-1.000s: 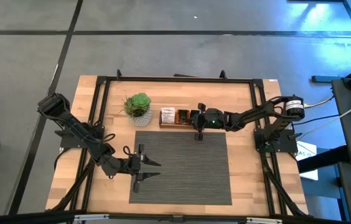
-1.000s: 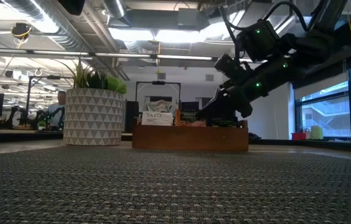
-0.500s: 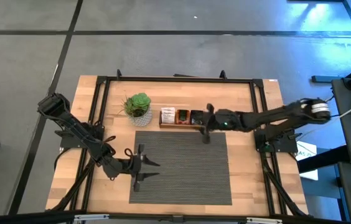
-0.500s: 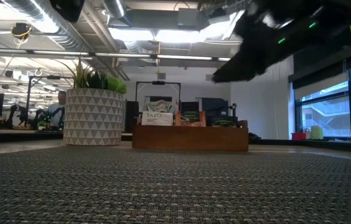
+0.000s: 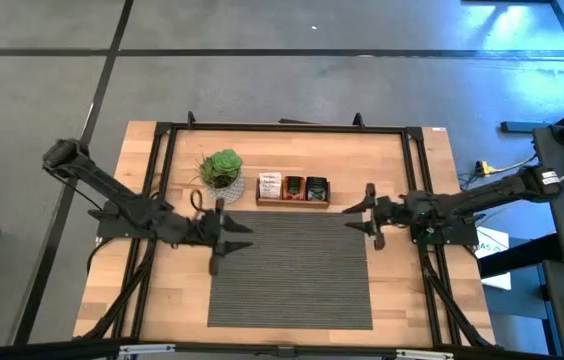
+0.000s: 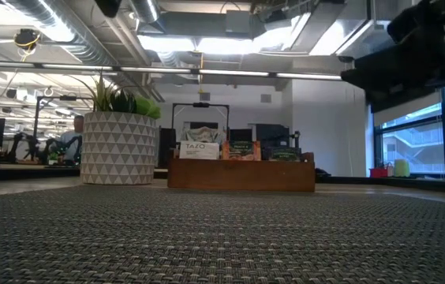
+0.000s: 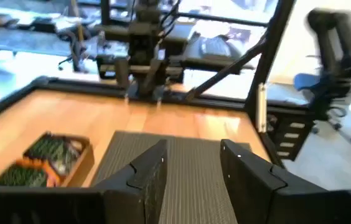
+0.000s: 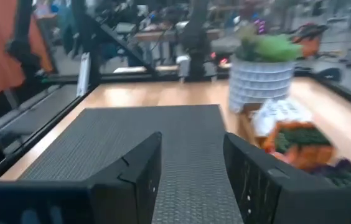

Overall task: Pick & Place Tea
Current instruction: Return to Home Position

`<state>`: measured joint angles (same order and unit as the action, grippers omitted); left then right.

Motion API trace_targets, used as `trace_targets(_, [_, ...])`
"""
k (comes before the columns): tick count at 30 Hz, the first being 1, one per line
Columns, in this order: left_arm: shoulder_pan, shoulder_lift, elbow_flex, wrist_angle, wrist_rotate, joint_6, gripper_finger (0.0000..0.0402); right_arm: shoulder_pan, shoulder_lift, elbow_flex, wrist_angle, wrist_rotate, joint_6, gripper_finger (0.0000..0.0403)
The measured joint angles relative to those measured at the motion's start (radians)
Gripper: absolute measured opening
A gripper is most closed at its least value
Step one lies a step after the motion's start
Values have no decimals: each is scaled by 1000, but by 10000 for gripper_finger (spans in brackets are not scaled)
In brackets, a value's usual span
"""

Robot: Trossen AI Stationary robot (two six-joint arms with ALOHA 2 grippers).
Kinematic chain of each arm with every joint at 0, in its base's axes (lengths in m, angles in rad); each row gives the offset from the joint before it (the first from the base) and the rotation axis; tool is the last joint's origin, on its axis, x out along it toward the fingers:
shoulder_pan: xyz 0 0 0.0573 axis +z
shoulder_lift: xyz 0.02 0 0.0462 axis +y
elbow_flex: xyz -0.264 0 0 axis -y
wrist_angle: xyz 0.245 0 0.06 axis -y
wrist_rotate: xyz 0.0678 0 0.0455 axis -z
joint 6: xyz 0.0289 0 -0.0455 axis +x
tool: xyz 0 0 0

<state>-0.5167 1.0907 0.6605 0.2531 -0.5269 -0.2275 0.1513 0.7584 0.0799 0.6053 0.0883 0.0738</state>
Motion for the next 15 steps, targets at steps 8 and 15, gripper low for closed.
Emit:
trace_targets(8, [117,-116,-141,181,161,71,143,-26,-197,-73,-17,52,10,173])
trace_targets(15, [168,-276,-468,499,234,22,143,-28,-231,-73,-80,52,-2,173])
